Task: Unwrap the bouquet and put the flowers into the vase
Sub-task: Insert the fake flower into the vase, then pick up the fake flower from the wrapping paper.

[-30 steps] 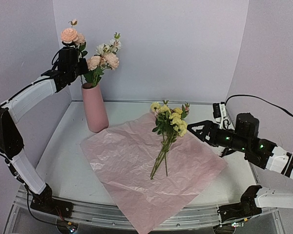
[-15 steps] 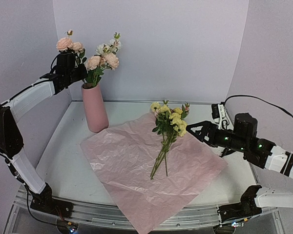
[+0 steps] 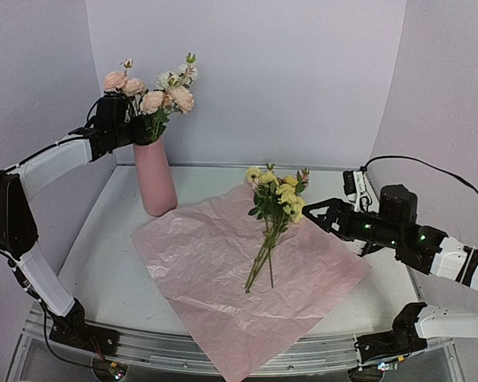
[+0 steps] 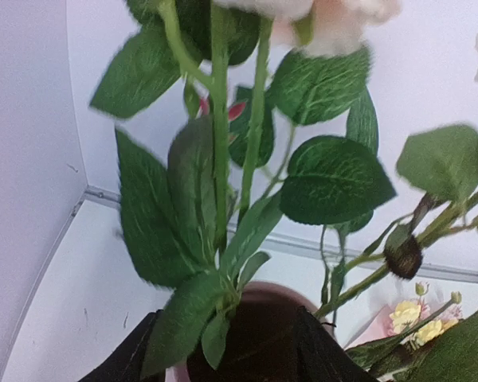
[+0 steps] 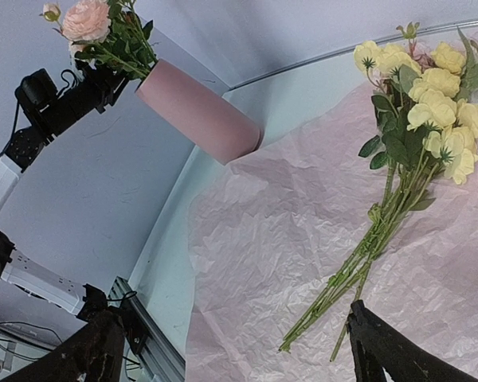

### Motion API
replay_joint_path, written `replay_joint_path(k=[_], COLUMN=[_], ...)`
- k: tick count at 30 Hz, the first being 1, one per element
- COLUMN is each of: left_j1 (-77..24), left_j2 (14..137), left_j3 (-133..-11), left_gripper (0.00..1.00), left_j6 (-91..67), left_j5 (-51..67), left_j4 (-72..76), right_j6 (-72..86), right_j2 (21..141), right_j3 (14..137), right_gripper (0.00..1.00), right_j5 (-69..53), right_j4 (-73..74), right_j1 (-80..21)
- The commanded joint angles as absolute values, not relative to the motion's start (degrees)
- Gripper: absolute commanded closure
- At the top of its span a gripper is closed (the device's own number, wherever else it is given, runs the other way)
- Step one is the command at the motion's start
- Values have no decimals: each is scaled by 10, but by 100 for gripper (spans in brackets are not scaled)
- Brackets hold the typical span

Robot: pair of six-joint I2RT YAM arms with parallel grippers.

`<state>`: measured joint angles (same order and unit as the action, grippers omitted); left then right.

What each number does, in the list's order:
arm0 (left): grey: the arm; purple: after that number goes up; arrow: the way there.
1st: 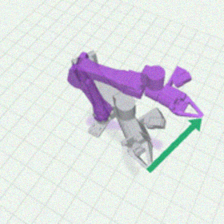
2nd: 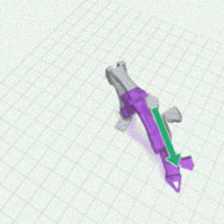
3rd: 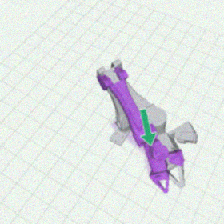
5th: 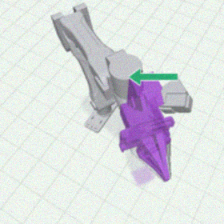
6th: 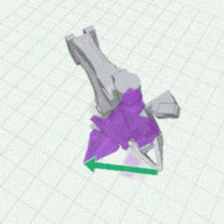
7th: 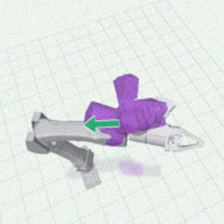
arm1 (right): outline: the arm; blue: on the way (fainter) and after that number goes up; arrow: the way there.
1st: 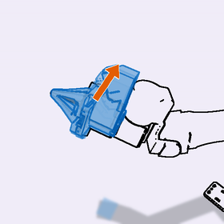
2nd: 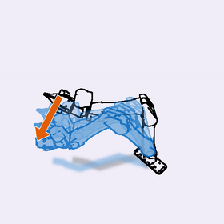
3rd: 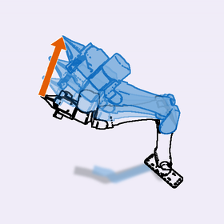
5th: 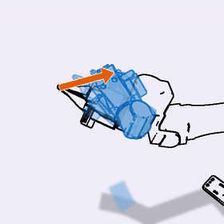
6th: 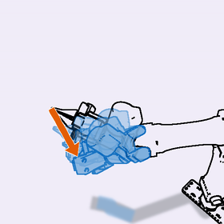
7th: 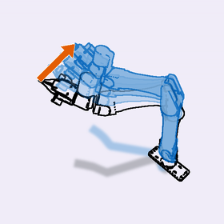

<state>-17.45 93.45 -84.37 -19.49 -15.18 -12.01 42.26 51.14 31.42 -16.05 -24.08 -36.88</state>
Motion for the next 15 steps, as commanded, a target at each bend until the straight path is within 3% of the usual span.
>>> replay_joint_path(k=[1,10,15], left_j1=[-174,-173,-173], left_j2=[859,729,659], left_j3=[-801,-705,-651], left_gripper=[44,32,32], left_j6=[-197,-213,-250], left_j5=[-155,-116,-89], left_j4=[-132,-133,-141], right_j6=[423,427,431], right_j2=[515,540,561], right_j3=[329,328,331], right_gripper=[2,2,2], right_j5=[-164,-166,-169], right_j4=[-267,-268,-269], right_j1=[-369,-368,-368])
